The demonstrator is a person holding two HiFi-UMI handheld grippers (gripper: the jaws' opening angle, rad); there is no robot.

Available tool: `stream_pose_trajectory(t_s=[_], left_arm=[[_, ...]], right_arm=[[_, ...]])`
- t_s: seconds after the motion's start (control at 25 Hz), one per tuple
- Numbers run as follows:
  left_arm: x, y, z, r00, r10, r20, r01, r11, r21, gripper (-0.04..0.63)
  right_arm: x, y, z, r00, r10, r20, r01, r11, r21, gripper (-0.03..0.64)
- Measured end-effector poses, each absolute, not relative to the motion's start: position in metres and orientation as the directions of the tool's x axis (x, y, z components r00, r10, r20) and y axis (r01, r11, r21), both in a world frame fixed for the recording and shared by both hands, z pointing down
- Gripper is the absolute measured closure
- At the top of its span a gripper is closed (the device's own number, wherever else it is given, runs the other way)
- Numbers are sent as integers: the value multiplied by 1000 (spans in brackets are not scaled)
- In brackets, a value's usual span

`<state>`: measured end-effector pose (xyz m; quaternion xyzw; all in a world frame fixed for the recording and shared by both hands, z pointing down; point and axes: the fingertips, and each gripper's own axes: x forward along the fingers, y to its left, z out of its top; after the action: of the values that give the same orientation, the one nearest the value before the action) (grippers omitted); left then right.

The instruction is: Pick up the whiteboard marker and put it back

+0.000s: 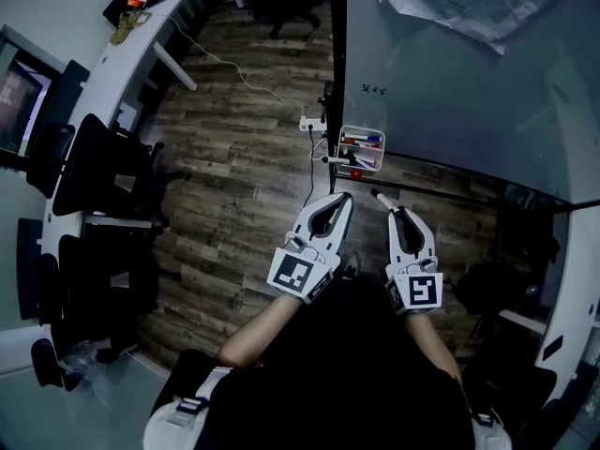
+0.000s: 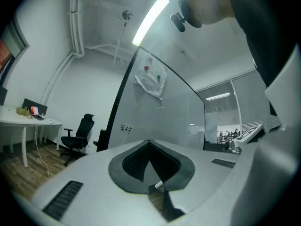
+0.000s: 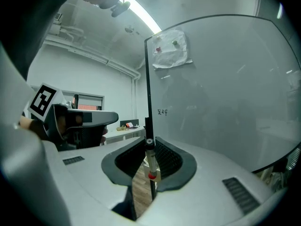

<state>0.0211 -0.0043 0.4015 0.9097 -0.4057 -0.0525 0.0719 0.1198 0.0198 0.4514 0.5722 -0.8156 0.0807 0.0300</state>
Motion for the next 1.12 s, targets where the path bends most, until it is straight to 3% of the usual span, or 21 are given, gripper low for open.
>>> stream_pose_trajectory(t_s=[1.12], left_arm=[[3, -13, 411, 676, -737, -4, -726, -666, 174, 588]], right_arm=[[104, 20, 447, -318, -937, 142, -948, 311, -68, 540]])
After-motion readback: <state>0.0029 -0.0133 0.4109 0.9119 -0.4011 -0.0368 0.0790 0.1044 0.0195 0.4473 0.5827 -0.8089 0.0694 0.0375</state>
